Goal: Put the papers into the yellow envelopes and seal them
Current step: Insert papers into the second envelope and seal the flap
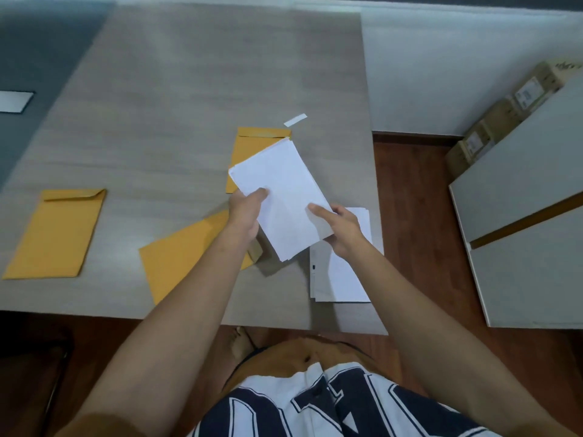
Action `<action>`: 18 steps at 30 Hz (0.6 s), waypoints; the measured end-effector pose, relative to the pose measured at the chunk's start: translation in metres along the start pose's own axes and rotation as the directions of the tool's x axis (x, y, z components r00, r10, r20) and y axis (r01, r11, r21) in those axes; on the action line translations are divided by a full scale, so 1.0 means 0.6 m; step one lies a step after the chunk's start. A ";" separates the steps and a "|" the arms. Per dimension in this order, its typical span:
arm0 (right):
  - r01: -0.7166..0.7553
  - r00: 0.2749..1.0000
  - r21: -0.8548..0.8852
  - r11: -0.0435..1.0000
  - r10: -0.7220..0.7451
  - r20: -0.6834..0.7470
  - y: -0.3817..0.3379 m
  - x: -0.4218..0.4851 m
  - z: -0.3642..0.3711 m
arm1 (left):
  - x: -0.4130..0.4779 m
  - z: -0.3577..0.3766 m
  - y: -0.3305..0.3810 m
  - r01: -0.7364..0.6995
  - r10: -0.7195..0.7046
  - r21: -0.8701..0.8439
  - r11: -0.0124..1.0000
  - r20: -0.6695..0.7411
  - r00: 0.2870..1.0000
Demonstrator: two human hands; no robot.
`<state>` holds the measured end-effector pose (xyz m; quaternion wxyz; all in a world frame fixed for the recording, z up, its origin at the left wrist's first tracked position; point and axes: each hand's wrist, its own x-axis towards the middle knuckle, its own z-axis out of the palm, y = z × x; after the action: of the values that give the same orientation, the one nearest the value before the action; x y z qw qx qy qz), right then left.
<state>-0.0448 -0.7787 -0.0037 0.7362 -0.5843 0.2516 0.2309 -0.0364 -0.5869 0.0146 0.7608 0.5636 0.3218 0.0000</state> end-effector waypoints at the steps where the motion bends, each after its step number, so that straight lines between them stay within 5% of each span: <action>1: -0.003 1.000 0.055 0.998 0.002 0.014 -0.001 -0.002 0.017 | 0.005 -0.015 0.007 0.011 -0.011 -0.032 0.999 -0.006 1.000; 5: -0.044 0.995 0.266 0.963 0.017 0.102 0.002 -0.007 0.079 | 0.025 -0.074 0.031 0.055 -0.059 -0.189 0.980 -0.019 0.998; 11: -0.058 0.971 0.239 0.969 -0.001 0.241 0.031 -0.005 0.189 | 0.049 -0.163 0.042 0.136 -0.127 -0.328 0.935 0.050 0.991; 15: 0.033 0.984 0.094 0.995 -0.049 0.169 0.036 0.005 0.223 | 0.060 -0.249 0.057 0.102 -0.095 -0.280 0.955 0.040 0.995; 18: 0.152 0.985 -0.145 0.978 -0.138 0.101 0.041 0.018 0.230 | 0.065 -0.319 0.075 0.039 -0.039 -0.042 0.998 -0.002 0.999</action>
<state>-0.0383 -0.6383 -0.0029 0.7151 -0.6444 0.1562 0.2212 -0.0828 -0.3923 0.0038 0.7717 0.5413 0.3337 -0.0071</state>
